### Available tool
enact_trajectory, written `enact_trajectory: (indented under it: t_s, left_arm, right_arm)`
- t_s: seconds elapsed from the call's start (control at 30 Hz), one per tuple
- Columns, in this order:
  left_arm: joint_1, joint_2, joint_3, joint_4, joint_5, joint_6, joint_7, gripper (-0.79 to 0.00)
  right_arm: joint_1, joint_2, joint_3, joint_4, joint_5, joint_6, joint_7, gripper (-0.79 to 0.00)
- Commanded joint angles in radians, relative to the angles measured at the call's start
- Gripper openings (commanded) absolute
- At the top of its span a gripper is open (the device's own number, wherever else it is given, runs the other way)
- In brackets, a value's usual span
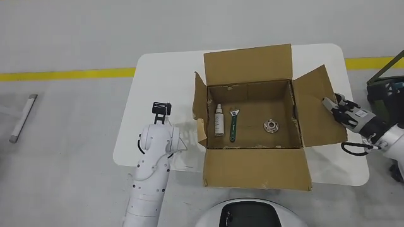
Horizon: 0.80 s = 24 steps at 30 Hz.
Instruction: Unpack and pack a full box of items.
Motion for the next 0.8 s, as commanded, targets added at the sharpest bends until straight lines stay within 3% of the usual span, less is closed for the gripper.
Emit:
enact_trajectory:
  t_s: [0.0,0.1,0.13,0.17,0.3,0.33,0.37,0.77]
  left_arm:
    - [-0.003,-0.002,0.003,0.006,0.001,0.004,-0.001,-0.751]
    - [-0.007,-0.004,0.008,0.015,0.0,0.009,-0.002,-0.631]
    - [-0.008,-0.005,0.01,0.02,-0.001,0.009,-0.001,-0.502]
    - [-0.011,-0.006,0.011,0.026,0.0,0.009,-0.002,-0.443]
    - [-0.017,-0.009,0.015,0.045,-0.002,0.014,0.002,-0.413]
    - [-0.019,-0.01,0.015,0.048,-0.002,0.015,0.002,-0.068]
    - [-0.021,-0.01,0.015,0.05,-0.002,0.014,0.002,0.0]
    - [-0.027,-0.015,0.017,0.027,0.014,0.006,0.008,0.0]
  right_arm:
    - [0.0,0.0,0.0,0.001,0.0,0.0,-0.001,-0.785]
    - [0.001,0.001,-0.001,0.001,0.0,0.002,-0.002,-0.785]
    - [0.001,0.001,-0.001,0.002,0.0,0.002,-0.002,-0.785]
    - [0.001,0.001,-0.001,0.002,0.0,0.002,-0.002,-0.785]
    - [0.002,0.002,-0.002,0.003,-0.003,0.004,-0.003,-0.785]
    - [0.002,0.003,-0.002,0.003,-0.003,0.004,-0.003,-0.785]
    - [0.002,0.003,-0.003,0.004,-0.003,0.004,-0.004,-0.785]
    - [0.008,0.005,-0.008,0.01,-0.009,0.007,-0.005,-0.785]
